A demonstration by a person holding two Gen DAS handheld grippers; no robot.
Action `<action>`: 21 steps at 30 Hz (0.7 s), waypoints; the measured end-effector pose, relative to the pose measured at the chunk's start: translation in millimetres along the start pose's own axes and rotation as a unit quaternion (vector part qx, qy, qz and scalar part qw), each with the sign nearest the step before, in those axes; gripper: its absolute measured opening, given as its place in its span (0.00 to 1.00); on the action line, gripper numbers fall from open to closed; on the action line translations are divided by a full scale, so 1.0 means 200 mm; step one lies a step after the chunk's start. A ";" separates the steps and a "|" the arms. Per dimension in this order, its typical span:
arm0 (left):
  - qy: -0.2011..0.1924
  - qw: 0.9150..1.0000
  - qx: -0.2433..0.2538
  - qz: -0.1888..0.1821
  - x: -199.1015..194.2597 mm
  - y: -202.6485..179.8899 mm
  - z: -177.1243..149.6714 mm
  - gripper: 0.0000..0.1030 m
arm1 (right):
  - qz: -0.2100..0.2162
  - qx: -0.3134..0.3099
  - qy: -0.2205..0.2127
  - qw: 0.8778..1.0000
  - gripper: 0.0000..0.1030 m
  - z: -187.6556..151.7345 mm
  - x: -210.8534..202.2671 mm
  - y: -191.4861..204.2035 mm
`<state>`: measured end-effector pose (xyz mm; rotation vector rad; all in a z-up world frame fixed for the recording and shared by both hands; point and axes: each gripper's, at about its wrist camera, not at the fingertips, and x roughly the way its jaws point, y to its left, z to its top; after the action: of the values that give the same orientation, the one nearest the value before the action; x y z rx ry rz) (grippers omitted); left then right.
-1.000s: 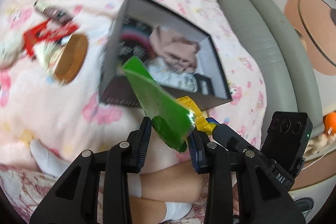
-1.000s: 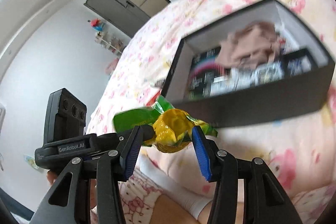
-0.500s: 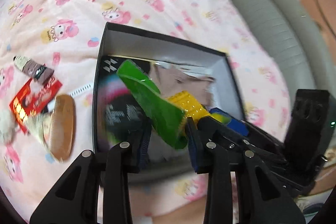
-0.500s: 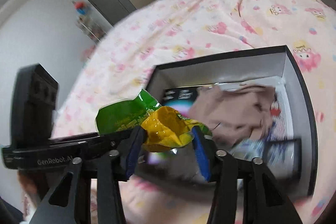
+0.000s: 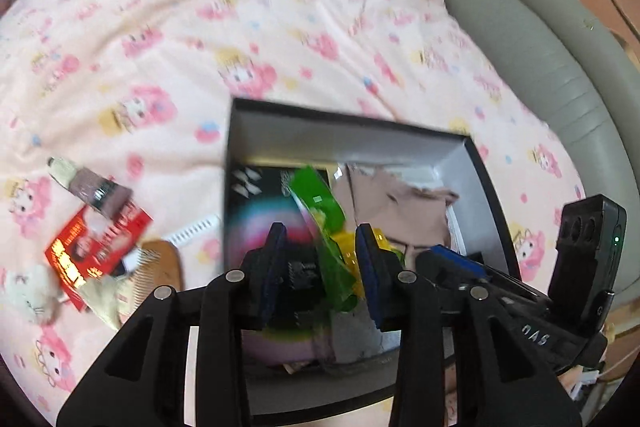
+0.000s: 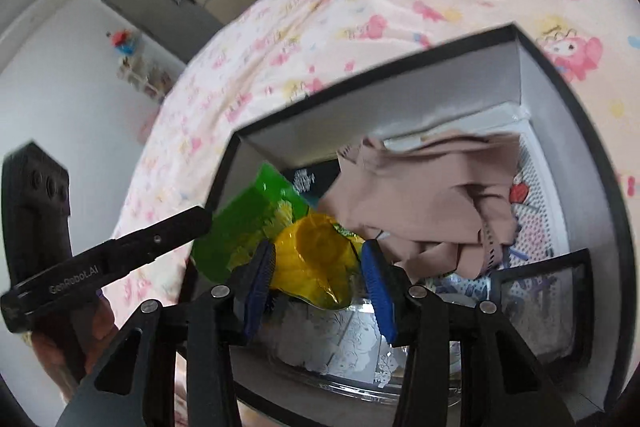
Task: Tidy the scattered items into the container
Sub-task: 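Lower the candy bag into the black box and open the right tool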
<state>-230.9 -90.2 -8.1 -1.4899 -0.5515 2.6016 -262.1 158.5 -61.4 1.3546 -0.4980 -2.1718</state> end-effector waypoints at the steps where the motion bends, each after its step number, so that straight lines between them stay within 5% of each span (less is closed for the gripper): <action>1: -0.002 1.000 0.001 -0.006 0.00 0.01 0.00 0.35 | -0.007 -0.005 -0.012 1.000 0.40 0.00 -0.02 0.01; 7: 0.010 0.998 0.005 -0.058 0.05 -0.01 -0.04 0.33 | -0.082 0.001 -0.052 0.995 0.37 -0.04 -0.04 0.00; 11: 0.004 0.992 -0.018 -0.124 0.01 -0.02 -0.04 0.32 | -0.046 0.044 -0.028 0.998 0.35 -0.06 -0.01 -0.06; 15: 0.040 0.996 -0.018 -0.071 0.11 -0.02 -0.05 0.32 | -0.037 0.011 0.009 0.999 0.35 -0.08 0.07 0.00; 21: 0.071 0.997 -0.007 0.018 0.20 -0.02 -0.10 0.32 | 0.033 0.005 0.058 0.998 0.37 -0.10 0.19 0.05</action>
<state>-235.3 -70.8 -47.3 -1.6875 -0.5336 2.4979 -254.2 127.2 -91.3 1.4401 -0.5021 -2.0258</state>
